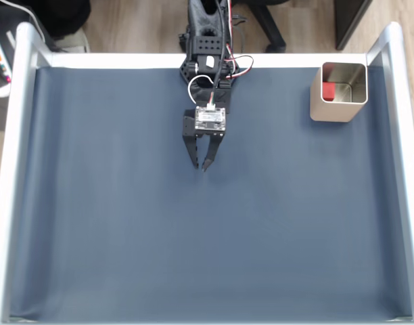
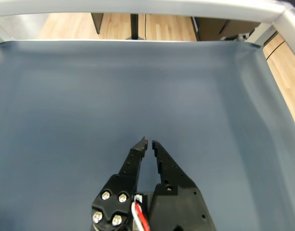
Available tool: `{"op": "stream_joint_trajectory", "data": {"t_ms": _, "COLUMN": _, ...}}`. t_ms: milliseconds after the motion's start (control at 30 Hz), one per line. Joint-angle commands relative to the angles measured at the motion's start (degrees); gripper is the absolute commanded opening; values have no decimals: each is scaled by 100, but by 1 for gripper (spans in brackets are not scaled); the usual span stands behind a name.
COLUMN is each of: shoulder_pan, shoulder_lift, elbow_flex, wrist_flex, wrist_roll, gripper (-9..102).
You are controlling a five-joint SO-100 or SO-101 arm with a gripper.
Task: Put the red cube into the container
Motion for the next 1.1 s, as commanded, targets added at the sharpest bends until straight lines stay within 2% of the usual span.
{"op": "stream_joint_trajectory", "data": {"t_ms": 0, "shoulder_pan": 0, "shoulder_lift": 360, "elbow_flex": -26, "wrist_flex": 519, "wrist_roll": 185, "gripper": 0}}
{"op": "stream_joint_trajectory", "data": {"t_ms": 367, "shoulder_pan": -79, "shoulder_lift": 853, "elbow_flex": -18, "wrist_flex": 2171, "wrist_roll": 439, "gripper": 0}}
{"op": "stream_joint_trajectory", "data": {"t_ms": 667, "shoulder_pan": -237, "shoulder_lift": 853, "elbow_flex": -18, "wrist_flex": 3542, "wrist_roll": 35, "gripper": 0}}
{"op": "stream_joint_trajectory", "data": {"t_ms": 833, "shoulder_pan": -308, "shoulder_lift": 853, "elbow_flex": -18, "wrist_flex": 3929, "wrist_roll": -53, "gripper": 0}}
{"op": "stream_joint_trajectory", "data": {"t_ms": 1067, "shoulder_pan": -422, "shoulder_lift": 853, "elbow_flex": -18, "wrist_flex": 3964, "wrist_roll": 88, "gripper": 0}}
